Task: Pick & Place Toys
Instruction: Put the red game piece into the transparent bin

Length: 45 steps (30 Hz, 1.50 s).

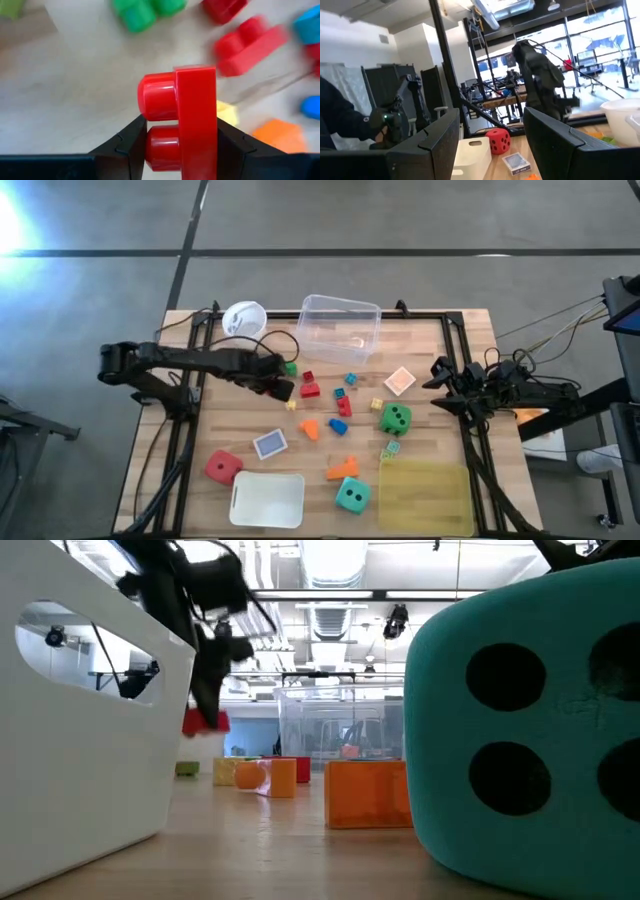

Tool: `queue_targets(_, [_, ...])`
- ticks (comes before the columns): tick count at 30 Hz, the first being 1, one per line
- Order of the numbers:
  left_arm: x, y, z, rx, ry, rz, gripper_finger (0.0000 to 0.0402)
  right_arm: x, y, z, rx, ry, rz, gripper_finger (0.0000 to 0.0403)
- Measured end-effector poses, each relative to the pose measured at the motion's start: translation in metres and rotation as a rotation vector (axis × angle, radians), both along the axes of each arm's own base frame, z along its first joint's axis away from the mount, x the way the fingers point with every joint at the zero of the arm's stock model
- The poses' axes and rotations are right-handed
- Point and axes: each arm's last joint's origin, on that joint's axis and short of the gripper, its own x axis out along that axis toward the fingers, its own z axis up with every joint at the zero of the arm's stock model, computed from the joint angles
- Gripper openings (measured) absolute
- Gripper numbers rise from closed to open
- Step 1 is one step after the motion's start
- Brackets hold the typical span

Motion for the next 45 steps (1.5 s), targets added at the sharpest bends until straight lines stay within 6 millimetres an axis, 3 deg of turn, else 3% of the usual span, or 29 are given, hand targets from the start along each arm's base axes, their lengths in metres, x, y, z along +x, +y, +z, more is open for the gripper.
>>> queue_targets(4, [0.0, 0.0, 0.028, 0.056, -0.07, -0.012, 0.0165, 0.003, -0.001, -0.001, 0.11, 0.039, -0.014, 0.0213])
queue_targets(10, [0.017, 0.01, 0.071, 0.185, -0.138, -0.073, 0.0165, 0.01, -0.007, -0.003, 0.304, 0.109, -0.159, 0.0213])
queue_targets(15, [0.027, 0.023, 0.101, 0.265, -0.201, -0.113, 0.0165, 0.015, -0.007, 0.013, 0.313, 0.123, -0.159, 0.0213])
queue_targets(19, [0.032, 0.039, 0.114, 0.321, -0.207, -0.135, 0.0165, 0.018, -0.007, 0.031, 0.299, 0.121, -0.163, 0.0213])
queue_targets(28, [0.049, 0.075, 0.119, 0.341, -0.187, -0.185, 0.0164, 0.029, -0.008, 0.065, 0.294, 0.167, -0.226, 0.0213])
queue_targets(34, [0.06, 0.088, 0.11, 0.317, -0.166, -0.187, 0.0164, 0.041, -0.015, 0.078, 0.511, 0.263, -0.428, 0.0212])
queue_targets(39, [0.067, 0.093, 0.113, 0.34, -0.183, -0.2, 0.0164, 0.056, -0.024, 0.084, 0.771, 0.36, -0.585, 0.0212])
queue_targets(45, [0.071, 0.102, 0.115, 0.388, -0.212, -0.201, 0.0164, 0.083, -0.042, 0.079, 0.852, 0.54, -0.718, 0.0212])
